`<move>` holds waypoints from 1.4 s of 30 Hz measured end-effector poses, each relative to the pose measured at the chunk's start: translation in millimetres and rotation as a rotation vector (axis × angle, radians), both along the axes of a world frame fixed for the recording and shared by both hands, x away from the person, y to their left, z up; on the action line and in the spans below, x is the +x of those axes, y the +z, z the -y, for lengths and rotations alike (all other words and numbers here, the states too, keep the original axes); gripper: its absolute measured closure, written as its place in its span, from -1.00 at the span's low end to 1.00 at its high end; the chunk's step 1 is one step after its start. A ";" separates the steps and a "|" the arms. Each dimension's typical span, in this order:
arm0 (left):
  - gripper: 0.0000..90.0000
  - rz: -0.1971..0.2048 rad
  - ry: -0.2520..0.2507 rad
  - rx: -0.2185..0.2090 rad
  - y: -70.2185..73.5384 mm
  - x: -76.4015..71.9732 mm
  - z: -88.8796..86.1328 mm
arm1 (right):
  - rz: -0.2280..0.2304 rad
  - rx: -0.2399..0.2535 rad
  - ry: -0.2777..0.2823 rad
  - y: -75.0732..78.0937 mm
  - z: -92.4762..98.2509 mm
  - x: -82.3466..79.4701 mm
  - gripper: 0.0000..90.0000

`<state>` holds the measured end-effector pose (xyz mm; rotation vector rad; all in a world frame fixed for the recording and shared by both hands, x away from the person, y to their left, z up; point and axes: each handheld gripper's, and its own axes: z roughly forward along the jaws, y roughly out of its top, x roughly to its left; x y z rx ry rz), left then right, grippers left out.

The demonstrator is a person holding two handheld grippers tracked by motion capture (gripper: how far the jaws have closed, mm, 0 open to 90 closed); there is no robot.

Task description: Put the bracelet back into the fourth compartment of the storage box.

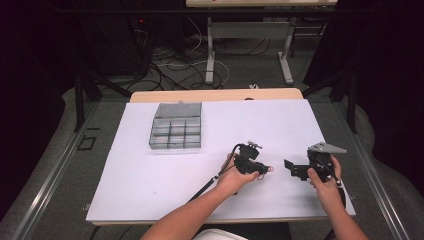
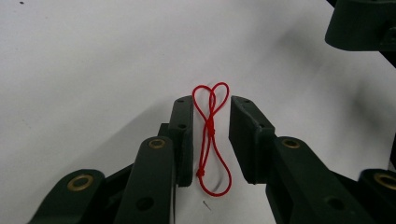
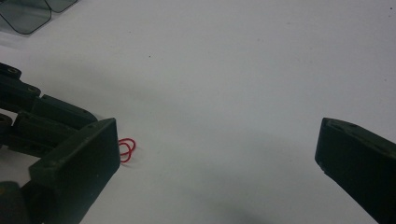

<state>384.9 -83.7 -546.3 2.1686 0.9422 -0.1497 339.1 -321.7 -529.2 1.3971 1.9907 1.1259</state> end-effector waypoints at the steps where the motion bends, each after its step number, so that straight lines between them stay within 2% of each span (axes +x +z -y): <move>1: 0.60 0.002 0.003 -0.001 -0.8 0.0 1.0 | 0.003 -0.002 0.001 -0.2 0.2 0.4 -1.00; 2: 0.60 -0.002 0.013 -0.007 -1.5 -0.5 2.3 | 0.003 -0.002 0.001 -0.2 0.2 0.4 -1.00; 3: 0.63 -0.004 -0.001 0.005 -2.6 0.3 2.4 | 0.006 -0.003 -0.003 -0.3 0.2 0.5 -1.00; 15: 0.77 -0.022 -0.010 0.031 -6.4 0.0 8.1 | 0.002 -0.004 0.000 -0.1 0.9 0.3 -1.00; 25: 0.90 -0.009 -0.009 0.049 -7.1 -0.9 8.2 | -0.003 0.003 -0.001 -0.5 -0.1 0.4 -1.00; 32: 0.98 -0.007 -0.010 0.047 -7.0 -1.3 8.2 | -0.003 0.002 0.001 -0.7 0.0 0.5 -1.00; 42: 1.00 -0.004 -0.015 0.044 -6.6 -1.3 7.6 | -0.007 0.004 0.002 -0.8 0.0 0.7 -1.00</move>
